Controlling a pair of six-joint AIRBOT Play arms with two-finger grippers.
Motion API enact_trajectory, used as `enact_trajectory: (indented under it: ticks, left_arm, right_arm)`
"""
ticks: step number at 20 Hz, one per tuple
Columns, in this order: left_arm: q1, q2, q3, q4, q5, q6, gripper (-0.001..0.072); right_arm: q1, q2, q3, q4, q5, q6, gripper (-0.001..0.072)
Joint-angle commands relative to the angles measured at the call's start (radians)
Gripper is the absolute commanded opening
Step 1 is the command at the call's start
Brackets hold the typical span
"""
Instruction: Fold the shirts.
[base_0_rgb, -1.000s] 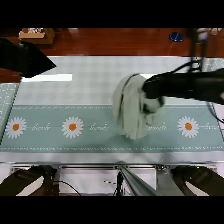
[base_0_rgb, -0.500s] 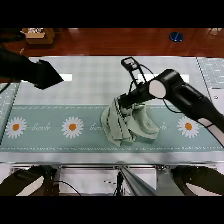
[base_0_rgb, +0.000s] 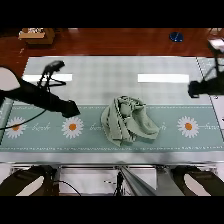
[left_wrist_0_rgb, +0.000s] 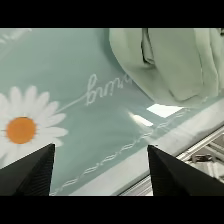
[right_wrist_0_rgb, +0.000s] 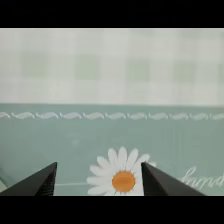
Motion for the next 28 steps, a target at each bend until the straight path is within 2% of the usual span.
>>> enact_trajectory:
  ticks: [1,4,6,11,13,18,22,24,28]
  left_arm:
    - [0.1,-0.001,-0.244,-0.277,0.163,0.121,0.0707]
    - [0.161,-0.045,-0.348,-0.428,0.221,0.189,0.0707]
    - [0.143,-0.108,-0.351,-0.431,0.226,0.199,0.0707]
    - [0.079,-0.27,-0.349,-0.564,0.303,0.282,0.0706]
    - [0.059,-0.328,-0.341,-0.591,0.319,0.284,0.0637]
    - [-0.006,-0.446,-0.23,-0.591,0.331,0.283,0.0637]
    - [-0.057,-0.52,-0.114,-0.591,0.329,0.248,0.0636]
    - [-0.079,-0.549,-0.077,-0.591,0.329,0.235,0.059]
    - [-0.13,-0.589,-0.047,-0.591,0.315,0.185,0.059]
  right_arm:
    - [-0.364,0.059,-0.21,0.391,0.005,-0.195,0.0578]
    - [-0.484,0.058,-0.344,0.656,-0.042,-0.271,0.0578]
    - [-0.48,0.058,-0.371,0.705,-0.053,-0.293,0.0578]
    - [-0.481,0.058,-0.371,0.712,-0.051,-0.296,0.0577]
    - [-0.48,0.058,-0.371,0.712,-0.052,-0.296,0.0576]
    - [-0.481,0.058,-0.371,0.711,-0.051,-0.295,0.0575]
    - [-0.481,0.059,-0.371,0.711,-0.05,-0.295,0.0565]
    - [-0.481,0.059,-0.371,0.712,-0.047,-0.294,0.0565]
    - [-0.481,0.059,-0.371,0.712,-0.048,-0.294,0.0565]
